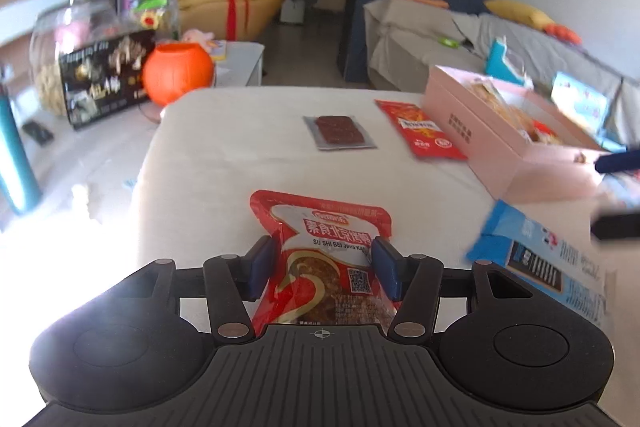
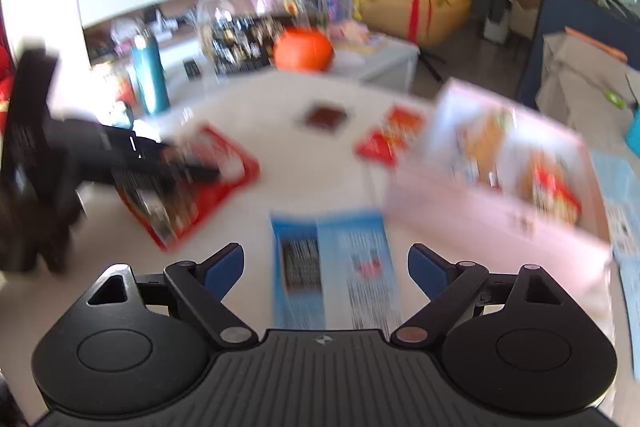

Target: Organize snacks

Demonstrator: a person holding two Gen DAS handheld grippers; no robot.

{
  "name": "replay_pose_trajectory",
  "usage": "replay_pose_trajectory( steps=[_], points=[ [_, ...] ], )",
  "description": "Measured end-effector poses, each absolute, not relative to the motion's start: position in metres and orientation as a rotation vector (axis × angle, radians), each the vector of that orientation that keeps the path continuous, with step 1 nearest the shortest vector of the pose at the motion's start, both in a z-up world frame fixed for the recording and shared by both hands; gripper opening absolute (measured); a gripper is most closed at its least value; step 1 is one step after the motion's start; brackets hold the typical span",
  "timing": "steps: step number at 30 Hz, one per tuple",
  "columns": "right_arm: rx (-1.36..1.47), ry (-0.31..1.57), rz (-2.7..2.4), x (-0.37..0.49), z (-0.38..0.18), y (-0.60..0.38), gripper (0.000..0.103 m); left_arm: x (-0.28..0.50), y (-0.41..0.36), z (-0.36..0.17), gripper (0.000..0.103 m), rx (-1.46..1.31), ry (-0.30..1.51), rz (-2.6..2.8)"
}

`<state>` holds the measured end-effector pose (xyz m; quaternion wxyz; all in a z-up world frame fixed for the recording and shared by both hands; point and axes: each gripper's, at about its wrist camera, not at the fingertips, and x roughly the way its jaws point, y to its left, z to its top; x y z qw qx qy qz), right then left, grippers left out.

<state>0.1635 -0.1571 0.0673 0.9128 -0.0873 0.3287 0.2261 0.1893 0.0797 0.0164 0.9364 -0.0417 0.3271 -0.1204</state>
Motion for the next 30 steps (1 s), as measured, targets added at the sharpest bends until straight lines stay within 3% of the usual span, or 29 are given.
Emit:
replay_pose_trajectory(
  steps=[6,10,15,16,18,19,20,30],
  points=[
    [0.008,0.763,0.462,0.273,0.106,-0.105,0.089,0.189,0.090,0.012,0.061,-0.152,0.660,-0.271],
    [0.066,0.873,0.328,0.357,0.066,-0.073,0.065,0.186,0.091,0.010,0.061,-0.161,0.653,-0.274],
    [0.020,0.941,0.257,0.396,0.016,-0.050,0.068,0.185,0.095,0.007,0.061,-0.190,0.648,-0.282],
    [-0.013,0.923,0.288,0.391,0.016,-0.045,0.062,0.185,0.094,0.008,0.061,-0.189,0.648,-0.281],
    [-0.100,0.925,0.324,0.378,0.017,-0.037,0.036,0.185,0.094,0.008,0.061,-0.187,0.648,-0.281],
    [-0.166,0.917,0.318,0.370,0.020,-0.033,0.015,0.185,0.094,0.008,0.061,-0.188,0.648,-0.281],
    [-0.193,0.925,0.321,0.363,0.021,-0.033,0.004,0.184,0.094,0.007,0.061,-0.190,0.648,-0.282],
    [-0.023,0.850,0.382,0.301,0.075,-0.100,0.007,0.182,0.086,0.008,0.062,-0.154,0.644,-0.254]
  ],
)
